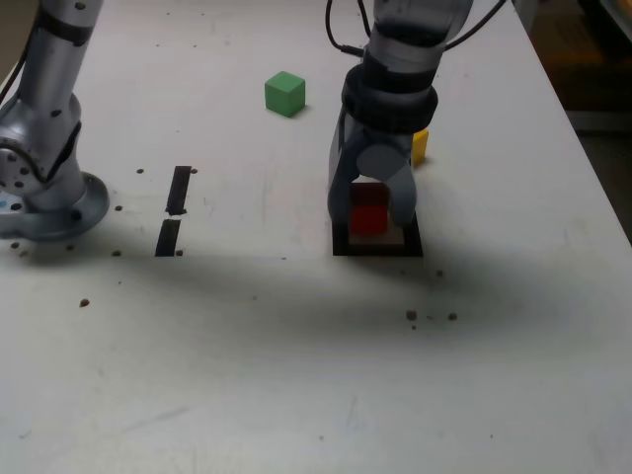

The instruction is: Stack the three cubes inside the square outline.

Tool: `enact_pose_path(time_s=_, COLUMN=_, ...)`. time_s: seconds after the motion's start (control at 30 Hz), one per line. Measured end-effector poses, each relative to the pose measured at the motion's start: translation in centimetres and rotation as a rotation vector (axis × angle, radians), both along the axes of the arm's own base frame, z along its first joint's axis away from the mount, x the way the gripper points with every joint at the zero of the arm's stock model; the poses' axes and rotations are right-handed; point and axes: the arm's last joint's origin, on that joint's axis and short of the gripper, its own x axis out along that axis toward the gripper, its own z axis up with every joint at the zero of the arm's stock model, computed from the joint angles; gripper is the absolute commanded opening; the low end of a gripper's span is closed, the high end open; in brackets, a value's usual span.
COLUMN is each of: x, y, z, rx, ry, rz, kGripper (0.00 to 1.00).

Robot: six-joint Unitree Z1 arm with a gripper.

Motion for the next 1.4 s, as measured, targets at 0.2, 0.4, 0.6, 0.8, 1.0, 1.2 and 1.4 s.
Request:
enact_pose_path(time_s=0.2, x=0.0, y=0.0, z=-0.1, rx=-0.001, ry=0.009, rz=-0.01, kGripper=0.87)
enact_pose_path(time_s=0.4, x=-0.5, y=0.0, z=1.0, rx=0.002, ry=0.014, rz=-0.012, kGripper=0.98)
enact_pose_path(time_s=0.6, x=-1.0, y=0.9, z=4.7, rx=0.052, ry=-0.07, rz=-0.064, kGripper=1.0)
enact_pose_path(time_s=0.8, x=0.4, y=5.0, z=7.1, rx=0.146, ry=-0.148, rz=-0.184, kGripper=0.98)
enact_pose_path(time_s=1.0, x=1.7, y=8.3, z=4.2, rx=0.149, ry=-0.052, rz=-0.332, kGripper=0.96)
enact_pose_path(time_s=1.2, x=3.1, y=8.8, z=2.1, rx=0.144, ry=-0.012, rz=-0.487, kGripper=0.92)
enact_pose_path(time_s=1.4, x=3.9, y=9.1, z=0.6, rx=0.141, ry=-0.011, rz=-0.485, kGripper=0.75)
